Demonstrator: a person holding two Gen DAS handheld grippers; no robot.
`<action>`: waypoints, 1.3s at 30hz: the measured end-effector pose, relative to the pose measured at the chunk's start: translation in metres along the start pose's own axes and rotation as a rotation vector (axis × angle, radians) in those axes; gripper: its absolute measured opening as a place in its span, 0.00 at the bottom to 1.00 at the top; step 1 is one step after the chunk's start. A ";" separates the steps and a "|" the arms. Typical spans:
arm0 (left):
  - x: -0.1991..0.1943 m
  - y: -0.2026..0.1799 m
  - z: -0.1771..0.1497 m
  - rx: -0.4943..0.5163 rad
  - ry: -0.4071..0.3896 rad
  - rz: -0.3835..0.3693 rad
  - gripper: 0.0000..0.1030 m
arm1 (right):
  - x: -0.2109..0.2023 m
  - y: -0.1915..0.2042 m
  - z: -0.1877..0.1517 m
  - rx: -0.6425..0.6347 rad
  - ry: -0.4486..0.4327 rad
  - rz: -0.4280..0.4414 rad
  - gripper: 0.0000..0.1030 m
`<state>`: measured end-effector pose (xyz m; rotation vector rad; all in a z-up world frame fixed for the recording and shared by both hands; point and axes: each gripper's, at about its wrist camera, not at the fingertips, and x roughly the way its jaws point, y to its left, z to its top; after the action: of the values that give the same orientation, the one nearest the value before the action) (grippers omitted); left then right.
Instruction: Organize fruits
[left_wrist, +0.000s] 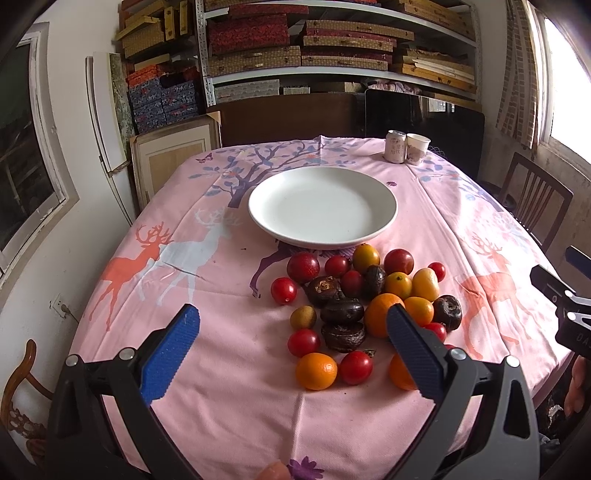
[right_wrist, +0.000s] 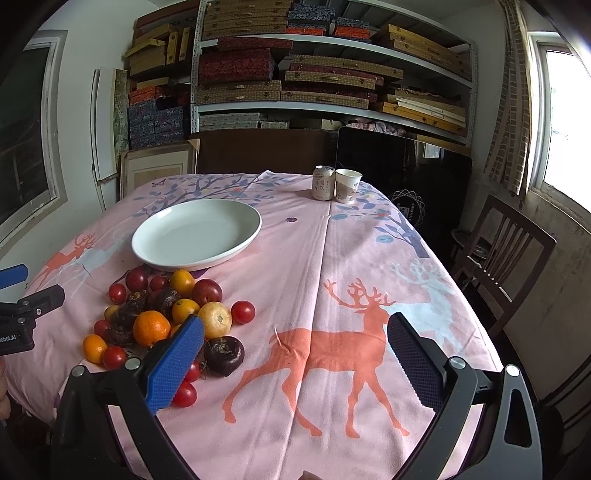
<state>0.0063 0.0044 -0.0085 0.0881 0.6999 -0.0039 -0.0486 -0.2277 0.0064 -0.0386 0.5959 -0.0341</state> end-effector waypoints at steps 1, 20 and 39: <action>0.000 0.000 0.000 0.000 0.001 0.000 0.96 | 0.000 0.000 0.000 0.001 0.000 0.000 0.97; 0.004 -0.001 -0.001 -0.002 0.010 -0.003 0.96 | 0.001 0.005 -0.002 -0.012 0.002 0.001 0.97; 0.007 0.001 -0.003 -0.005 0.018 -0.004 0.96 | 0.002 0.009 -0.006 -0.020 0.005 0.010 0.97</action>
<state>0.0096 0.0058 -0.0149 0.0823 0.7182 -0.0055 -0.0496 -0.2187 -0.0003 -0.0547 0.6015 -0.0184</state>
